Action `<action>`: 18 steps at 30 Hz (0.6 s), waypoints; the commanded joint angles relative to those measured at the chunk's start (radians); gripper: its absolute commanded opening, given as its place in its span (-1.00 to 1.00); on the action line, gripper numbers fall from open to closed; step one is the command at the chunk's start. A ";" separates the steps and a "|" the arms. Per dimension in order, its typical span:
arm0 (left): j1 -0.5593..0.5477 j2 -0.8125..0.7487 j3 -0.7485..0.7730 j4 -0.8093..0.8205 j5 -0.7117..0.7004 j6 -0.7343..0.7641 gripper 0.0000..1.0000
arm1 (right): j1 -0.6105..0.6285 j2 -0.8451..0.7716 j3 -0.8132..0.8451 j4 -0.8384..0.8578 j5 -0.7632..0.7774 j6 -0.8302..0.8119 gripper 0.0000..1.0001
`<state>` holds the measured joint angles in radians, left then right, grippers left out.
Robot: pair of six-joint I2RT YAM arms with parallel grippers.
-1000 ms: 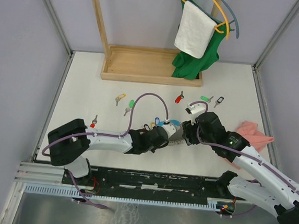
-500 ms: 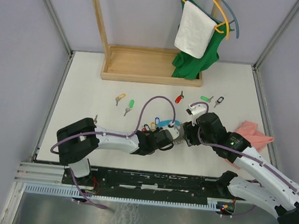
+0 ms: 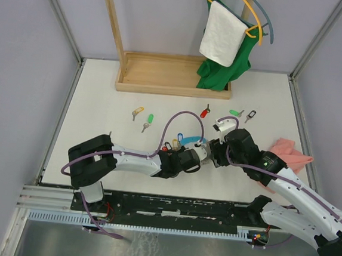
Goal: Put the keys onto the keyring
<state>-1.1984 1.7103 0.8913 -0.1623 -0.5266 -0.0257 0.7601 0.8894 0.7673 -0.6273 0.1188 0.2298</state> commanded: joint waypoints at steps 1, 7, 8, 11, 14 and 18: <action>-0.006 -0.021 0.015 0.074 -0.044 0.051 -0.94 | 0.001 -0.018 0.037 0.007 0.030 -0.006 0.24; -0.003 -0.164 -0.092 0.191 -0.035 0.044 -0.95 | 0.001 -0.014 0.062 0.018 -0.016 -0.003 0.27; -0.002 -0.194 -0.115 0.230 -0.029 0.044 -0.95 | 0.001 -0.014 0.067 0.027 -0.019 -0.001 0.28; 0.015 -0.286 -0.186 0.318 0.008 0.043 -0.95 | 0.001 -0.010 0.076 0.057 -0.028 -0.004 0.31; 0.048 -0.365 -0.258 0.404 0.054 0.031 -0.95 | 0.001 -0.012 0.080 0.098 -0.028 -0.009 0.34; 0.102 -0.488 -0.396 0.576 0.105 0.025 -0.95 | 0.001 -0.011 0.068 0.179 -0.056 -0.026 0.38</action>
<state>-1.1419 1.3331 0.5968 0.1600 -0.4709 -0.0059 0.7601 0.8890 0.8009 -0.5686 0.0925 0.2276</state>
